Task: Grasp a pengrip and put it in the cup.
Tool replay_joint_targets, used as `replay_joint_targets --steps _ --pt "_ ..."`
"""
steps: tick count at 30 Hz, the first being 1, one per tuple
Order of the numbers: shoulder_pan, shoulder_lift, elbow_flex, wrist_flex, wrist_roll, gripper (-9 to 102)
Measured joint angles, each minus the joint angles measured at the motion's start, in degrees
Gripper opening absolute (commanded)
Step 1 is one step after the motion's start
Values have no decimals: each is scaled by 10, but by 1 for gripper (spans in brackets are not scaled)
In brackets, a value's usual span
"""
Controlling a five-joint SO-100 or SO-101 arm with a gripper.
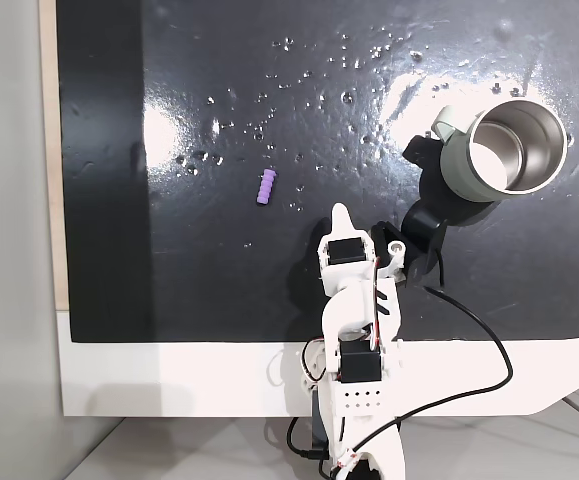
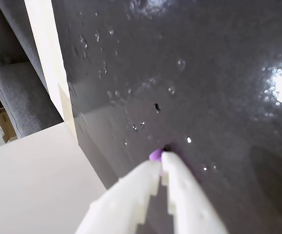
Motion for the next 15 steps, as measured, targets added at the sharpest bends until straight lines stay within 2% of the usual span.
replay_joint_targets --steps 15 --pt "-6 0 0 0 -7 0"
